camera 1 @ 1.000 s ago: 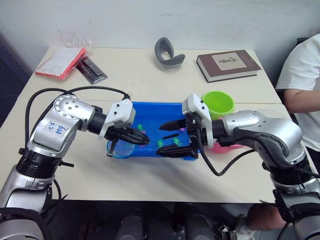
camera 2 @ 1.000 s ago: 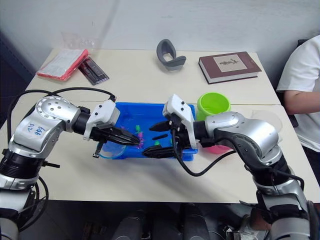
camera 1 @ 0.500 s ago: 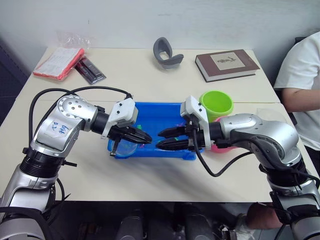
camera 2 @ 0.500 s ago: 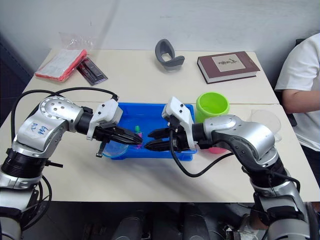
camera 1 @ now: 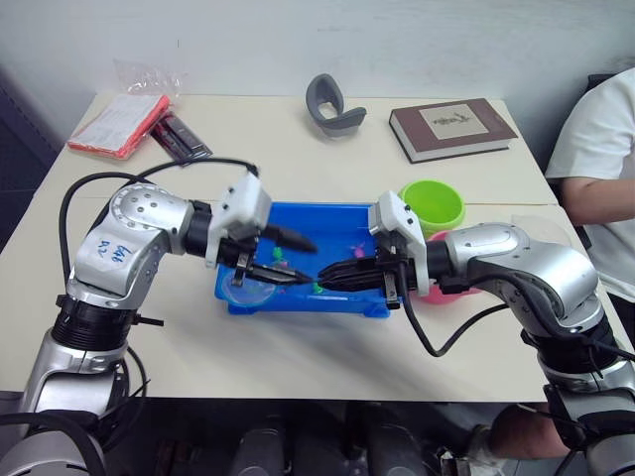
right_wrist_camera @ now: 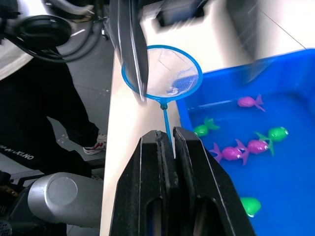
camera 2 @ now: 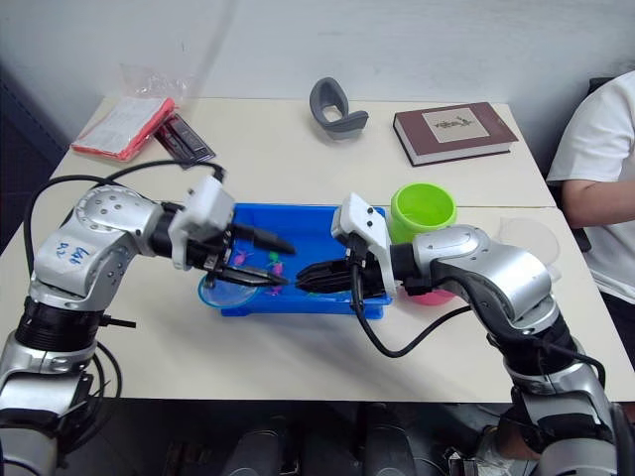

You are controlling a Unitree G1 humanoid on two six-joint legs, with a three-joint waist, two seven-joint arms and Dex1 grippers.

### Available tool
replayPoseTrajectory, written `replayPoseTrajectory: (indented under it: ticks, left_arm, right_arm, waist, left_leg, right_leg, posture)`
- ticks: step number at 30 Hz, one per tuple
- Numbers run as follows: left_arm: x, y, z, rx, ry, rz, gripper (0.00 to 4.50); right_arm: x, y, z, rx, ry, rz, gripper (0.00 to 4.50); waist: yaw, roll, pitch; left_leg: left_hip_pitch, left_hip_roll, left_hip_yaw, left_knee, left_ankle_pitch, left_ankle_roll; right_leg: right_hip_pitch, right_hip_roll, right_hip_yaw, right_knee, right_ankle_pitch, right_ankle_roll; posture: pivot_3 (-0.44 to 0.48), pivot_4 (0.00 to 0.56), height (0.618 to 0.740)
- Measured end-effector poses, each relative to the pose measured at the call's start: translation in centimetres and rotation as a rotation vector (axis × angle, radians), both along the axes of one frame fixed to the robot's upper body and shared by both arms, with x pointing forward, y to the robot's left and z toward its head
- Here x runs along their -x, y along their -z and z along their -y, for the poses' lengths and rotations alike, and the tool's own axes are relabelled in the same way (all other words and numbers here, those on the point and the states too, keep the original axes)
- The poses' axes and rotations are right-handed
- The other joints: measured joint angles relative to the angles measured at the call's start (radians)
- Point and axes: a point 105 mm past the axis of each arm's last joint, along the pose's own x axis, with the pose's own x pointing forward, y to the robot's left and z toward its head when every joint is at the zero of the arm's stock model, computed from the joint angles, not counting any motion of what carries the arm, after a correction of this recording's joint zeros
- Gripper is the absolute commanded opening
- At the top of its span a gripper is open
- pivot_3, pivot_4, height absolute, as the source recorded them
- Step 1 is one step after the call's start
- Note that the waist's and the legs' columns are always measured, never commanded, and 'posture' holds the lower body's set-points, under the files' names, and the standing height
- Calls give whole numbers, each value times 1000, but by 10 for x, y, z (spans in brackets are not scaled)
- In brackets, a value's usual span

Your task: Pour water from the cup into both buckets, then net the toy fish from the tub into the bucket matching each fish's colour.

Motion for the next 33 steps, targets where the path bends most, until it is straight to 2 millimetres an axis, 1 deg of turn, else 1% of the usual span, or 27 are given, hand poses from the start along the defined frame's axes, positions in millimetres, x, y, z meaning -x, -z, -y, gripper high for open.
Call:
replayPoseTrajectory:
  ticks: [1,3,5,7,8,10,13,14,15,16,18,19,21,23,24,27,33]
  left_arm:
    - [0,-12,-5,50,-10,19,4438]
    - [2,-30,-20,117,-31,48,4438]
    - [-1,-37,-39,138,-89,45,4438]
    - [-11,-36,-74,137,-221,28,4438]
    - [-13,-34,-87,131,-270,26,4438]
    - [-18,-22,-120,103,-395,12,4438]
    - [-17,13,-164,15,-547,-37,4438]
    - [-15,28,-173,-10,-576,-66,4438]
    - [-13,37,-178,-27,-589,-79,4438]
    - [-8,51,-184,-50,-602,-104,4438]
    - [-2,70,-187,-67,-610,-147,4438]
    - [1,77,-188,-73,-614,-160,4438]
    - [5,86,-181,-86,-593,-173,4438]
    - [6,88,-174,-88,-579,-170,4438]
    - [6,87,-171,-85,-580,-166,4438]
    - [3,83,-162,-72,-580,-136,4438]
    - [-1,77,-160,-52,-606,-91,4438]
  right_arm:
    - [1,-1,1,-4,-3,7,0]
    - [0,-2,9,0,22,16,0]
    - [-3,-2,22,11,80,12,0]
    - [-6,-4,39,15,162,3,0]
    - [-7,-4,45,14,195,-1,0]
    - [-9,-3,57,3,272,-29,0]
    - [-13,1,69,-13,388,-110,0]
    - [-15,0,72,-23,427,-129,0]
    - [-17,1,74,-24,456,-148,0]
    - [-18,4,77,0,493,-176,0]
    - [-20,11,80,38,535,-218,0]
    - [-20,13,77,36,541,-249,0]
    - [-25,14,68,-7,546,-332,0]
    - [-28,18,61,-5,551,-388,0]
    - [-29,21,57,-7,553,-424,0]
    - [-34,28,49,-16,573,-489,0]
    - [-45,40,61,42,700,-504,0]
  waist:
    - [0,0,0]
    - [-3,0,0]
    - [-3,0,0]
    - [-4,0,0]
    - [-4,0,0]
    - [-4,0,0]
    - [-3,0,0]
    - [-3,0,0]
    - [-3,0,0]
    - [-4,0,0]
    - [0,0,0]
    - [0,-1,-1]
    - [-3,-2,-1]
    - [-3,-2,-1]
    - [-4,-2,-1]
    - [-5,-1,-1]
    - [-6,-1,-1]
  left_leg:
    - [0,0,0,0,0,0]
    - [1,0,1,0,0,0]
    - [1,0,1,0,0,0]
    - [2,0,1,-1,0,0]
    - [2,0,1,-1,0,0]
    - [2,0,2,-1,0,-1]
    - [2,0,2,-1,0,0]
    - [2,0,2,-1,-1,0]
    - [2,0,2,-1,-1,0]
    - [2,1,2,-1,-1,0]
    - [1,1,1,-1,-1,0]
    - [1,1,0,-1,-1,0]
    - [1,1,1,-1,-1,0]
    - [1,1,1,-1,-1,0]
    - [1,1,1,-1,-1,0]
    - [1,0,1,-2,-1,0]
    - [1,-1,3,-2,-1,1]
  right_leg:
    - [0,0,0,0,0,0]
    - [0,0,0,0,0,0]
    - [0,0,0,0,0,0]
    - [0,0,0,1,0,0]
    - [0,0,0,0,0,0]
    - [0,0,0,0,0,0]
    - [0,0,0,0,0,0]
    - [0,-1,0,0,0,0]
    - [0,-1,0,0,0,-1]
    - [0,-1,1,0,0,-1]
    - [0,-2,1,-1,0,-1]
    - [0,-3,2,-1,0,-1]
    - [0,-4,5,-1,1,-2]
    - [0,-5,6,-1,1,-2]
    - [-1,-8,6,0,1,-2]
    - [-1,-9,5,0,1,-2]
    - [-1,-4,2,0,2,-2]
  posture:
    - [0,150,740]
    - [0,150,740]
    - [0,150,740]
    - [0,150,740]
    - [0,150,740]
    - [0,150,740]
    - [0,150,740]
    - [0,150,740]
    - [0,150,740]
    - [0,150,740]
    - [0,150,740]
    - [0,150,740]
    - [0,150,740]
    - [0,150,740]
    - [0,150,740]
    - [0,150,740]
    - [0,150,740]
